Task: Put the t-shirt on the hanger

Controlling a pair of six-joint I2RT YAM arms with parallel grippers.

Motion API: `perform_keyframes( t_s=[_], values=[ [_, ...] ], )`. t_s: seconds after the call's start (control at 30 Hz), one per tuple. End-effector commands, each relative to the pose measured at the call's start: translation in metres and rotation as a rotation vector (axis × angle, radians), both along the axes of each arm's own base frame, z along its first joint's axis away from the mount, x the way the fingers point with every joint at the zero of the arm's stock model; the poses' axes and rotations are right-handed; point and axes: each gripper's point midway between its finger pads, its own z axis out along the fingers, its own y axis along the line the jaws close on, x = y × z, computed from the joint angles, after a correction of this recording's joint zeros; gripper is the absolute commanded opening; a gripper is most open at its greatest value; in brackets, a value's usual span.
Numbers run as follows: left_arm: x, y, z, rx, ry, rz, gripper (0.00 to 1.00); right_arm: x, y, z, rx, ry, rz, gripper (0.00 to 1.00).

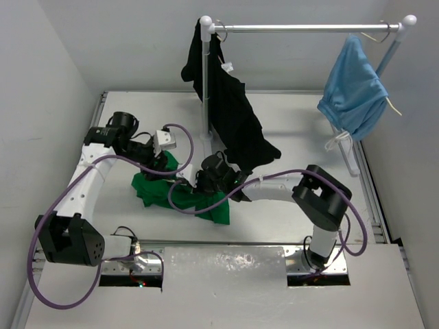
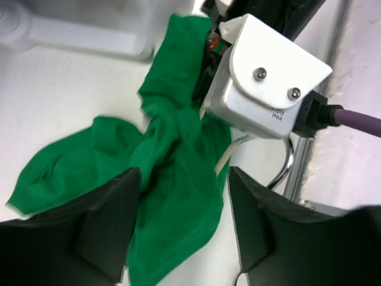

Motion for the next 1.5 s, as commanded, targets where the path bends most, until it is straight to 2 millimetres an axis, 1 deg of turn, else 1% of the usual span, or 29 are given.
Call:
perform_keyframes(
  t_s=[0.0, 0.07, 0.13, 0.2, 0.27, 0.3, 0.33, 0.4, 0.43, 0.47, 0.5, 0.53, 0.6, 0.73, 0.77, 0.83, 0.87, 0.93, 1.03, 1.07, 1.13, 1.17, 1.23, 1.27, 1.3, 1.33, 1.4, 1.43, 1.47],
  values=[
    [0.014, 0.012, 0.024, 0.041, -0.081, 0.098, 0.61, 0.014, 0.025, 0.026, 0.164, -0.044, -0.024, 0.0],
    [0.024, 0.023, 0.03, 0.072, -0.113, 0.154, 0.69, 0.011, 0.03, 0.015, 0.155, -0.007, -0.008, 0.0],
    [0.035, 0.034, 0.036, 0.097, -0.14, 0.223, 0.7, 0.01, 0.032, 0.011, 0.155, 0.007, -0.006, 0.0],
    [0.048, 0.062, 0.044, 0.162, -0.193, 0.321, 0.7, 0.01, 0.032, 0.004, 0.153, 0.032, -0.001, 0.0],
    [0.052, 0.082, 0.055, 0.19, -0.243, 0.348, 0.71, 0.011, 0.03, -0.002, 0.153, 0.06, -0.004, 0.0],
    [0.048, 0.096, 0.055, 0.223, -0.278, 0.319, 0.71, 0.014, 0.028, -0.002, 0.153, 0.064, -0.01, 0.0],
    [0.044, 0.098, 0.054, 0.232, -0.288, 0.284, 0.71, 0.014, 0.028, -0.003, 0.153, 0.066, -0.011, 0.0],
    [0.036, 0.094, 0.034, 0.246, -0.298, 0.178, 0.73, 0.016, 0.029, -0.003, 0.151, 0.064, -0.015, 0.0],
    [0.03, 0.085, 0.017, 0.209, -0.272, 0.126, 0.74, 0.016, 0.029, -0.002, 0.152, 0.06, -0.013, 0.0],
    [0.027, 0.081, 0.008, 0.196, -0.277, 0.083, 0.74, 0.016, 0.03, -0.002, 0.151, 0.063, -0.01, 0.0],
    [0.034, 0.079, 0.002, 0.194, -0.335, 0.038, 0.75, 0.016, 0.032, 0.0, 0.155, 0.064, -0.007, 0.0],
    [0.03, 0.071, -0.015, 0.144, -0.315, 0.018, 0.77, 0.016, 0.031, -0.002, 0.148, 0.07, -0.004, 0.0],
    [0.032, 0.058, -0.027, 0.075, -0.368, -0.043, 0.81, 0.017, 0.034, 0.003, 0.151, 0.066, 0.002, 0.0],
    [0.038, 0.044, -0.036, 0.025, -0.438, -0.108, 0.84, 0.019, 0.033, 0.005, 0.127, 0.056, 0.004, 0.0],
    [0.044, 0.042, -0.039, 0.03, -0.452, -0.116, 0.84, 0.019, 0.034, 0.007, 0.129, 0.055, 0.006, 0.0],
    [0.046, 0.043, -0.051, 0.056, -0.443, -0.119, 0.84, 0.019, 0.033, 0.009, 0.129, 0.051, 0.008, 0.0],
    [0.055, 0.042, -0.051, 0.06, -0.459, -0.097, 0.84, 0.019, 0.034, 0.012, 0.134, 0.049, 0.011, 0.0],
    [0.058, 0.042, -0.057, 0.059, -0.46, -0.08, 0.83, 0.018, 0.034, 0.015, 0.134, 0.044, 0.019, 0.0],
    [0.06, 0.038, -0.063, 0.04, -0.47, -0.085, 0.78, 0.018, 0.035, 0.021, 0.141, 0.03, 0.031, 0.0],
    [0.06, 0.037, -0.067, 0.038, -0.468, -0.086, 0.69, 0.019, 0.035, 0.023, 0.142, 0.023, 0.036, 0.0],
    [0.054, 0.036, -0.08, 0.036, -0.432, -0.094, 0.63, 0.018, 0.036, 0.028, 0.148, 0.015, 0.043, 0.0],
    [0.052, 0.035, -0.084, 0.034, -0.417, -0.101, 0.55, 0.019, 0.036, 0.03, 0.151, 0.007, 0.045, 0.0],
    [0.045, 0.036, -0.093, 0.034, -0.366, -0.11, 0.47, 0.02, 0.036, 0.035, 0.157, -0.002, 0.047, 0.0],
    [0.044, 0.036, -0.092, 0.039, -0.359, -0.117, 0.39, 0.02, 0.036, 0.036, 0.159, -0.006, 0.049, 0.0],
    [0.042, 0.036, -0.093, 0.04, -0.345, -0.122, 0.35, 0.021, 0.035, 0.037, 0.161, -0.007, 0.047, 0.0],
    [0.037, 0.036, -0.093, 0.037, -0.321, -0.122, 0.22, 0.023, 0.035, 0.039, 0.164, -0.01, 0.044, 0.0],
    [0.039, 0.038, -0.086, 0.045, -0.321, -0.106, 0.05, 0.027, 0.034, 0.042, 0.165, -0.015, 0.031, 0.0],
    [0.042, 0.041, -0.083, 0.039, -0.3, -0.053, 0.0, 0.032, 0.036, 0.048, 0.172, -0.023, 0.016, 0.0],
    [0.045, 0.043, -0.078, 0.042, -0.303, -0.025, 0.0, 0.038, 0.036, 0.052, 0.174, -0.028, -0.021, 0.0]
  ],
)
